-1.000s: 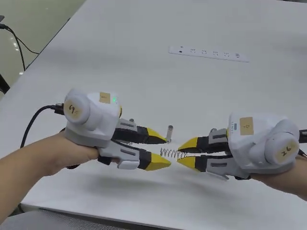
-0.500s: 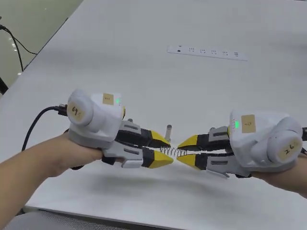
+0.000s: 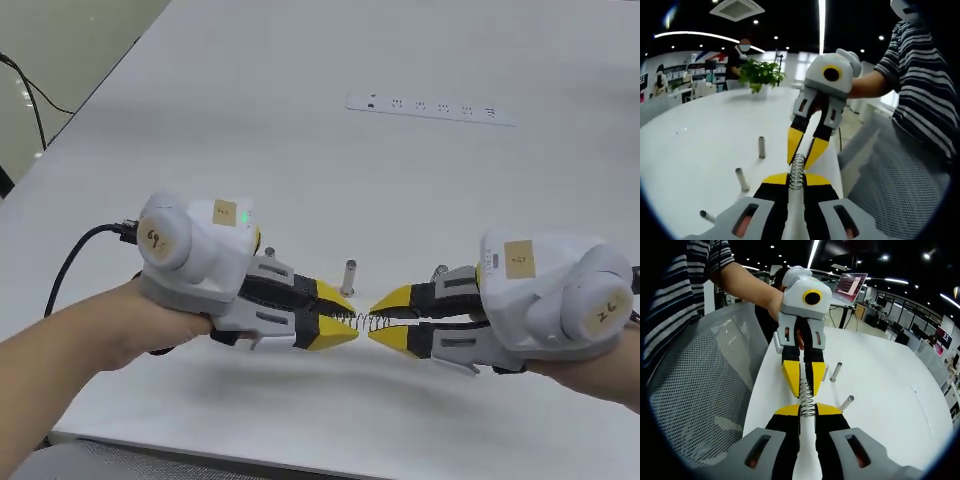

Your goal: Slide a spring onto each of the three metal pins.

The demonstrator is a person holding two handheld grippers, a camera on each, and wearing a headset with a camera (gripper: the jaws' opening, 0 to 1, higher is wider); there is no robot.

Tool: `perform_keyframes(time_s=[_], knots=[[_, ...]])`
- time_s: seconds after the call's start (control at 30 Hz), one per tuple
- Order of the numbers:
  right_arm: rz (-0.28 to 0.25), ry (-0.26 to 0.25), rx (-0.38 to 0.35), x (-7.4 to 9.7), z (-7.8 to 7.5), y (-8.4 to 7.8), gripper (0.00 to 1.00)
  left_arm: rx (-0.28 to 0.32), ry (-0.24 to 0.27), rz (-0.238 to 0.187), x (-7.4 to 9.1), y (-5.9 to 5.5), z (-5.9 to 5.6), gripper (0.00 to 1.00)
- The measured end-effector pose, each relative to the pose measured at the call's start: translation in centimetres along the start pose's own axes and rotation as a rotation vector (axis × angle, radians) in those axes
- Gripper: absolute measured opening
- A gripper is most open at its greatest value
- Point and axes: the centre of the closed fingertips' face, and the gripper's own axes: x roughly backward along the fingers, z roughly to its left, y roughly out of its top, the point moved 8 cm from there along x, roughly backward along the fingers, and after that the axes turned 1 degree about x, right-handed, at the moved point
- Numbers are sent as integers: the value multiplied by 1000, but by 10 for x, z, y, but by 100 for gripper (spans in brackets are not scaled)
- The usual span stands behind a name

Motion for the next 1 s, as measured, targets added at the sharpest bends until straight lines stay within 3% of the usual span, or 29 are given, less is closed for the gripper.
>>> perform_keyframes(time_s=[0.47, 0.8, 1.0], knots=[[21, 34, -44, 4, 4, -10, 8, -23, -50, 33, -3, 2, -3, 2], [6, 24, -33, 8, 2, -4, 7, -23, -46, 34, -2, 2, -1, 2], [-8, 26, -15, 14, -2, 10, 6, -37, -26, 39, -2, -1, 1, 2]])
